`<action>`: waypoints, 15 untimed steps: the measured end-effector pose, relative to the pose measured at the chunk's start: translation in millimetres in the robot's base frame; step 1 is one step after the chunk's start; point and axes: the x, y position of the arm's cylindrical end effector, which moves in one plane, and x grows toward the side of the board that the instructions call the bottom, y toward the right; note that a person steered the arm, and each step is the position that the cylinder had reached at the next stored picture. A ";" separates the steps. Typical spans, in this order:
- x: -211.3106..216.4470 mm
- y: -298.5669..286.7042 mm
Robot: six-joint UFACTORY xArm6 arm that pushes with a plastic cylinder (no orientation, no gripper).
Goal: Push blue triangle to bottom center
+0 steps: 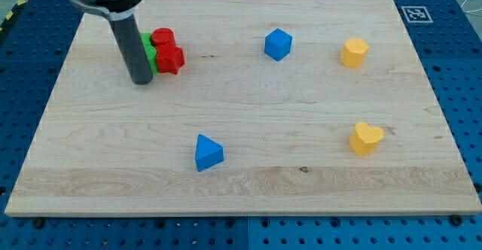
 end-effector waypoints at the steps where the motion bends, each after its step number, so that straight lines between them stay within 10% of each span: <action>1: -2.5 0.0; 15: 102.5 58.7</action>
